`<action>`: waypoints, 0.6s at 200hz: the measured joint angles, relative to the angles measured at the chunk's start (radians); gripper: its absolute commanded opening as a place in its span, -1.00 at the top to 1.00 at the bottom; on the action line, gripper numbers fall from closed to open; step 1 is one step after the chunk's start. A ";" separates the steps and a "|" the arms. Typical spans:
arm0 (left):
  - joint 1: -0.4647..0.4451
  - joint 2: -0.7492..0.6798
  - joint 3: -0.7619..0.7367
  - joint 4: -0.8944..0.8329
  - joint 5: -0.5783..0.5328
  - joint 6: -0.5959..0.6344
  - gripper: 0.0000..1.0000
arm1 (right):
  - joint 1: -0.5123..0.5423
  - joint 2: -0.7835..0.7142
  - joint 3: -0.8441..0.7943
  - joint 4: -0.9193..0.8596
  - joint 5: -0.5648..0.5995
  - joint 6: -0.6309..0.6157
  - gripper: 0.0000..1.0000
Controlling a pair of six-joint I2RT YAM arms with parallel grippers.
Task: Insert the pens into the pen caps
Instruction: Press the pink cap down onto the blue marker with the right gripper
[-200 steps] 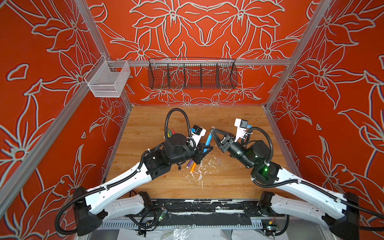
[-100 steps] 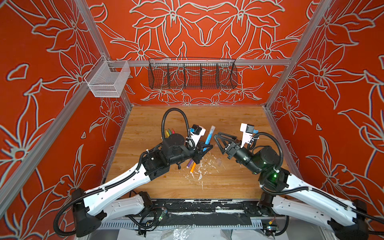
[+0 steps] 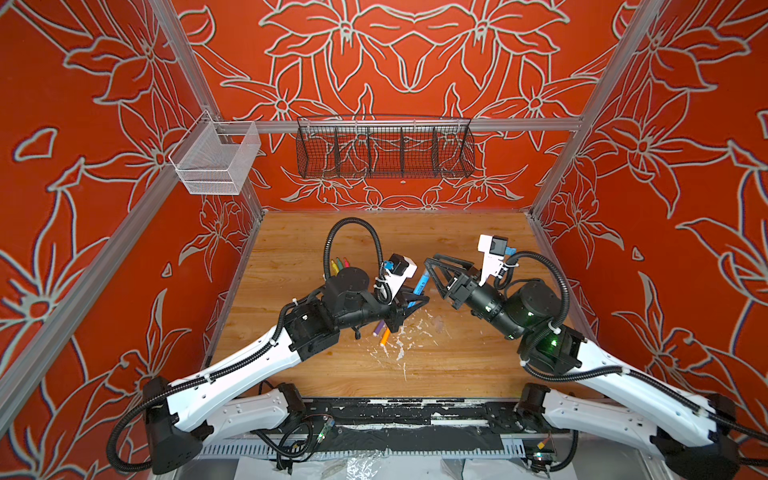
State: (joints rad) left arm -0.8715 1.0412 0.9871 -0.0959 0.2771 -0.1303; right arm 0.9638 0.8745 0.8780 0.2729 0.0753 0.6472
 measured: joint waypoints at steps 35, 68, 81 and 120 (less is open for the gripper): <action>0.000 0.000 0.000 0.000 0.006 0.007 1.00 | 0.000 0.021 0.013 -0.006 0.000 -0.019 0.37; 0.000 0.000 0.000 -0.008 0.008 0.008 1.00 | 0.000 0.034 0.013 -0.007 0.000 -0.031 0.82; 0.000 0.000 0.000 -0.012 0.006 0.009 1.00 | 0.000 0.035 0.013 -0.008 -0.001 -0.032 0.94; 0.000 0.006 0.000 -0.040 -0.010 0.011 1.00 | 0.000 0.034 -0.031 0.027 -0.004 -0.030 1.00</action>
State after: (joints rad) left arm -0.8715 1.0470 0.9871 -0.1360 0.2672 -0.1188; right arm 0.9638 0.9081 0.8474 0.2996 0.0715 0.6174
